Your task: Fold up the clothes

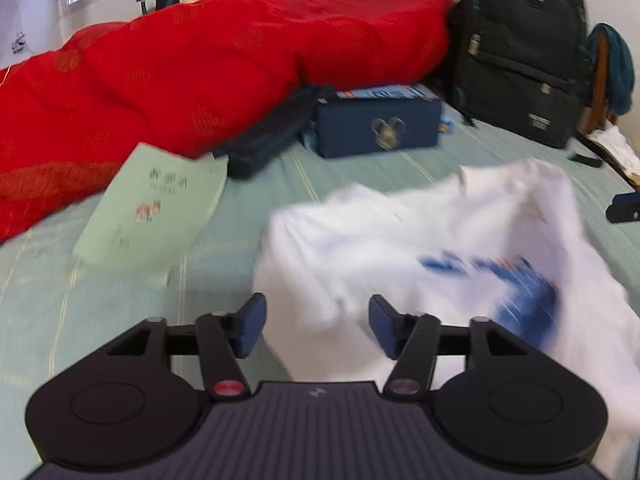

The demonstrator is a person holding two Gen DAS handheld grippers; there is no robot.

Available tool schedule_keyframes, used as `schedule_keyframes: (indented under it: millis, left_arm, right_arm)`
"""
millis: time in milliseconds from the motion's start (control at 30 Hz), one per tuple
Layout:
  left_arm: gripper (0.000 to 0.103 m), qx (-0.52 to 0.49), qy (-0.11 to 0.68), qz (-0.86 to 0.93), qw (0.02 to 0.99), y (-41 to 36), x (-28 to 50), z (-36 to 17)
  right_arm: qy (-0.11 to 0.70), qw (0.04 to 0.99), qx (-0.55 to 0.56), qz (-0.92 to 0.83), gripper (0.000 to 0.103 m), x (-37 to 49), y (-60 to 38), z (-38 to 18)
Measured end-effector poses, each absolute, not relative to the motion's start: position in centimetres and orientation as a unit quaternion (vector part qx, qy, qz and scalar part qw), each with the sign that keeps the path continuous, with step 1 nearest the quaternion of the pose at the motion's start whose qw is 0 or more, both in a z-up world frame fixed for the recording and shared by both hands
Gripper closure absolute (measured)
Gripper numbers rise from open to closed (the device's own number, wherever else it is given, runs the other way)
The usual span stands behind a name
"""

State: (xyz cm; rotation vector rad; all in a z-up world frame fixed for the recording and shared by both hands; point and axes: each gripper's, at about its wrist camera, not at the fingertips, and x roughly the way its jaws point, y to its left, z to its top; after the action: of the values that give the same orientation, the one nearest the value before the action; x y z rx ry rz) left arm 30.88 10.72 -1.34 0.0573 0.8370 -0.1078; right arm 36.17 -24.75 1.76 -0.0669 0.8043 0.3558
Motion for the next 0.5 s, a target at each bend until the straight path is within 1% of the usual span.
schedule_keyframes:
  millis: [133,267,433,500]
  left_arm:
    - [0.032,0.020,0.411,-0.060,0.909,9.6,25.2,-1.0]
    - [0.028,0.008,0.414,-0.062,0.908,8.3,20.0,-0.8]
    - [0.024,-0.006,0.406,-0.057,0.912,6.2,14.9,-1.2]
    - [0.020,-0.007,0.397,-0.048,0.916,5.4,13.2,-1.5]
  right_arm:
    - [0.390,0.896,-0.036,0.209,0.049,29.5,-23.4,1.3]
    - [0.379,0.890,-0.022,0.254,0.049,23.4,-22.5,0.3]
    - [0.376,0.887,-0.010,0.270,0.049,19.4,-21.7,-1.7]
    - [0.377,0.886,0.000,0.270,0.049,18.5,-21.4,-2.4]
